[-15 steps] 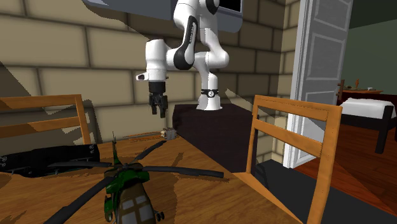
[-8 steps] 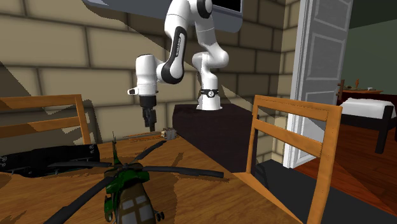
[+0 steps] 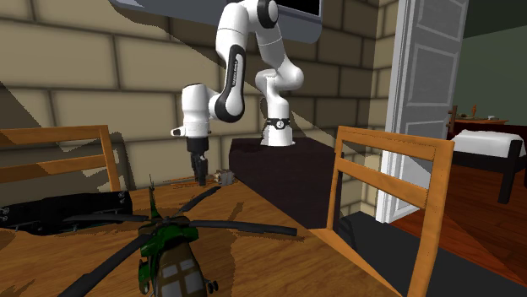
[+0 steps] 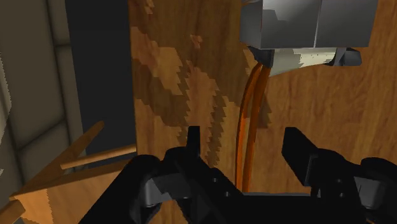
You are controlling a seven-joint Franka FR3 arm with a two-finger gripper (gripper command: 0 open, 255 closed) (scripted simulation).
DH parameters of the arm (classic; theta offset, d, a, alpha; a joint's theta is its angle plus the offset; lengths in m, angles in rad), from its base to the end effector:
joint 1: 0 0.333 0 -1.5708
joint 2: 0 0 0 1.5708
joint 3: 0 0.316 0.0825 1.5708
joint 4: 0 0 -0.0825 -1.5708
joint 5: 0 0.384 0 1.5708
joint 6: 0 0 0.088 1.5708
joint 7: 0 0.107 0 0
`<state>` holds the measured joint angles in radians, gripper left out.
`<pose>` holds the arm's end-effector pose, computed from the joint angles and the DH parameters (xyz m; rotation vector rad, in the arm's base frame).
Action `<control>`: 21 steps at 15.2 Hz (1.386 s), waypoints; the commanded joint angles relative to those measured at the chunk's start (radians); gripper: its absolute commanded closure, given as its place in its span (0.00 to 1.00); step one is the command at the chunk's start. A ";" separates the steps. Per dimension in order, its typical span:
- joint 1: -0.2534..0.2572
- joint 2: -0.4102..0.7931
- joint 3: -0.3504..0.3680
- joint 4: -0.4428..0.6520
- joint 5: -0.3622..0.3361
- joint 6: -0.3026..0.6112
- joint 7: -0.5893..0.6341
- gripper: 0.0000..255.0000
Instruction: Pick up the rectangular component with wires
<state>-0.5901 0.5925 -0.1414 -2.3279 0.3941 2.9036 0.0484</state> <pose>0.3466 -0.3525 0.0879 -2.6359 1.6889 -0.0110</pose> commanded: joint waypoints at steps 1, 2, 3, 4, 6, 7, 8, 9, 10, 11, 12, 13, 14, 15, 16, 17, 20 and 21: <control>-0.002 0.004 0.002 0.002 0.001 0.002 -0.001 1.00; -0.001 0.004 0.002 0.002 0.001 0.002 -0.001 1.00; -0.001 0.003 0.002 0.002 0.001 0.002 -0.001 1.00; -0.001 0.004 0.002 0.002 0.001 0.002 -0.001 1.00; -0.001 0.004 0.002 0.002 0.001 0.002 -0.001 1.00; -0.001 0.004 0.002 0.002 0.001 0.002 -0.001 1.00; -0.001 0.004 0.002 0.002 0.001 0.002 -0.001 1.00; -0.002 0.003 0.001 0.001 0.001 0.002 -0.002 1.00; 0.005 -0.012 -0.006 -0.005 -0.004 -0.008 0.003 1.00; 0.011 -0.027 -0.014 -0.011 -0.009 -0.017 0.007 1.00; 0.018 -0.042 -0.022 -0.017 -0.014 -0.027 0.012 1.00; 0.025 -0.057 -0.031 -0.022 -0.019 -0.036 0.016 1.00; 0.032 -0.072 -0.039 -0.028 -0.025 -0.046 0.022 1.00; 0.039 -0.086 -0.047 -0.033 -0.031 -0.056 0.027 1.00; 0.046 -0.101 -0.056 -0.038 -0.038 -0.066 0.032 1.00; 0.053 -0.116 -0.065 -0.043 -0.045 -0.076 0.038 1.00; 0.074 -0.159 -0.090 -0.056 -0.068 -0.107 0.057 1.00; 0.080 -0.174 -0.099 -0.060 -0.077 -0.118 0.063 1.00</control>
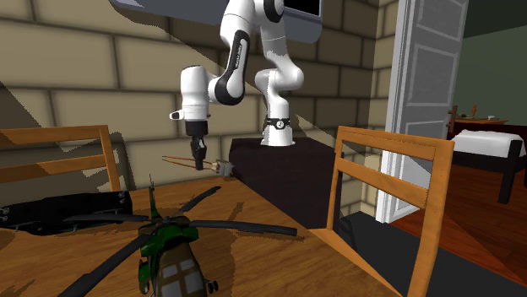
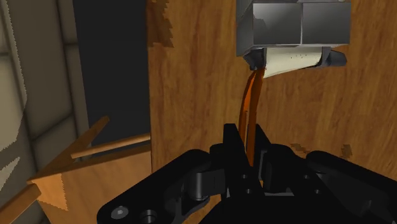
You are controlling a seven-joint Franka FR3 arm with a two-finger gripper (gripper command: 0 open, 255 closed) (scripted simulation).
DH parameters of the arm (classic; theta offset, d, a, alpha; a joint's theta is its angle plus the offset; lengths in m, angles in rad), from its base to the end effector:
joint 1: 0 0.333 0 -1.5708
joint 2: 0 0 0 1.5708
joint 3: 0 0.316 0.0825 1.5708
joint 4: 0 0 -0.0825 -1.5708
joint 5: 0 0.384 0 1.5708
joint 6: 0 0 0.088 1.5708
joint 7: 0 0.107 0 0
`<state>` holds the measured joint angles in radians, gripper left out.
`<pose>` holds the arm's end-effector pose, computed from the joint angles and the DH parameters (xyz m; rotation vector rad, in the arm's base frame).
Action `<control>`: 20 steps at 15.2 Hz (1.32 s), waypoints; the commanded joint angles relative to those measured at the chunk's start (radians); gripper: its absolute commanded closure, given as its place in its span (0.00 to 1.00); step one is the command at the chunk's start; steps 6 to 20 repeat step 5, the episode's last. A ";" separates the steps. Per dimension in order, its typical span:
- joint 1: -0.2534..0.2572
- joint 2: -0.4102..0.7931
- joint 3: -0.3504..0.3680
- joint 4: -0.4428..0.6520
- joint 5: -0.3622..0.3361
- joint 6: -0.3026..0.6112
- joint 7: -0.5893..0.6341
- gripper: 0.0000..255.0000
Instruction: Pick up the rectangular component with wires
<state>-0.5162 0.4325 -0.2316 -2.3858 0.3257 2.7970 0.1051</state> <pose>0.3462 -0.3524 0.1451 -2.6362 1.6886 -0.0117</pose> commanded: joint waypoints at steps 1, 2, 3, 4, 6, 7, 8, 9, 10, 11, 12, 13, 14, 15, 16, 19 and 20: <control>0.013 -0.028 -0.017 -0.006 -0.017 -0.022 0.013 1.00; 0.020 -0.042 -0.026 -0.010 -0.026 -0.033 0.020 1.00; 0.026 -0.057 -0.034 -0.013 -0.035 -0.044 0.027 1.00; 0.027 -0.059 -0.035 -0.014 -0.037 -0.045 0.028 1.00; 0.027 -0.059 -0.035 -0.014 -0.037 -0.045 0.029 1.00; 0.027 -0.059 -0.035 -0.014 -0.037 -0.045 0.029 1.00; 0.027 -0.059 -0.035 -0.014 -0.037 -0.045 0.029 1.00; 0.027 -0.059 -0.035 -0.014 -0.037 -0.045 0.029 1.00; 0.027 -0.059 -0.035 -0.014 -0.037 -0.045 0.029 1.00; 0.027 -0.059 -0.035 -0.014 -0.037 -0.045 0.029 1.00; 0.027 -0.059 -0.035 -0.014 -0.037 -0.045 0.029 1.00; 0.027 -0.059 -0.035 -0.014 -0.037 -0.045 0.029 1.00; 0.027 -0.059 -0.035 -0.014 -0.037 -0.045 0.029 1.00; 0.027 -0.059 -0.035 -0.014 -0.037 -0.045 0.029 1.00; 0.027 -0.059 -0.035 -0.014 -0.037 -0.045 0.029 1.00; 0.027 -0.059 -0.035 -0.014 -0.037 -0.045 0.029 1.00; 0.027 -0.059 -0.035 -0.014 -0.037 -0.045 0.029 1.00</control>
